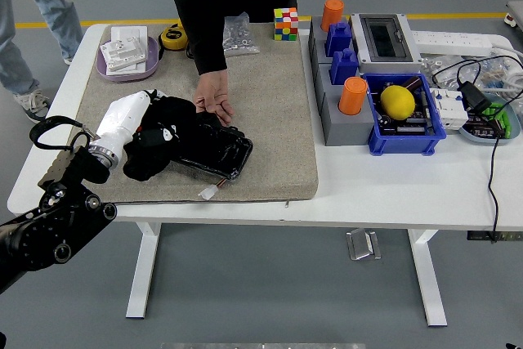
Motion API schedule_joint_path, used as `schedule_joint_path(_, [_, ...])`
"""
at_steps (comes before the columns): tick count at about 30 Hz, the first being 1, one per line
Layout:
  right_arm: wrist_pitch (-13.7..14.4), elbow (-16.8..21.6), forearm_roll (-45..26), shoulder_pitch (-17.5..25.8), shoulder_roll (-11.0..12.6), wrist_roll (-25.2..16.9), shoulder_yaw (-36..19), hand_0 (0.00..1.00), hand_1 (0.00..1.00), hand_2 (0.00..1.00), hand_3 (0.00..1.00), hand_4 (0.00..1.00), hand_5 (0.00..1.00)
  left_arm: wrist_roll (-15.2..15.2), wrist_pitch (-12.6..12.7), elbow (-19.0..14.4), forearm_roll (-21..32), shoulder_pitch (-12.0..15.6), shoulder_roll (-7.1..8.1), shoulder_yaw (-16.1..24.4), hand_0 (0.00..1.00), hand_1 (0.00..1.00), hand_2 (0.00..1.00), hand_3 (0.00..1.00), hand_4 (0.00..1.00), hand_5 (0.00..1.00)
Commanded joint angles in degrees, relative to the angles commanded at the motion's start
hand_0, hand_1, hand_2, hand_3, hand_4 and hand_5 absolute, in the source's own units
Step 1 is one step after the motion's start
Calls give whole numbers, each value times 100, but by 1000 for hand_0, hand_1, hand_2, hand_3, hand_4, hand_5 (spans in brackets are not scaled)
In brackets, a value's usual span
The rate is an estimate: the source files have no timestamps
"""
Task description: Pick the rag up,wipe the panel,place it on the desk
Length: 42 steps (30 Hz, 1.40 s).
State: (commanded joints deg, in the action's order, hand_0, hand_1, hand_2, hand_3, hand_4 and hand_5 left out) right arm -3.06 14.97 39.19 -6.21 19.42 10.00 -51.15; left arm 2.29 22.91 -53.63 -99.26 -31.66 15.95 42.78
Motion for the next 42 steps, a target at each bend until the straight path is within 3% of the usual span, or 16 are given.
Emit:
schedule_joint_path(9, [-24, -7, -11, 4, 40, 5, 41, 720, 618, 666, 577, 964, 532, 98, -96, -363, -35, -66, -43, -297, 229, 226, 496, 371, 294, 2])
schedule_joint_path(24, [-74, -69, -107, -21, 104, 27, 154, 720, 617, 666, 577, 964, 531, 149, -197, -610, -40, -287, -112, -894, 229, 225, 497, 371, 296, 2])
schedule_joint_path(35, [-84, -67, -128, -37, 113, 32, 163, 720, 617, 666, 577, 965, 531, 211, -262, -929, -59, -384, -172, -1131, 226, 225, 497, 374, 299, 2])
schedule_joint_path(42, [-85, -65, -145, -40, 114, 32, 196, 720, 617, 666, 577, 965, 531, 251, -262, -967, -77, -412, -180, -1179, 227, 224, 498, 375, 302, 2])
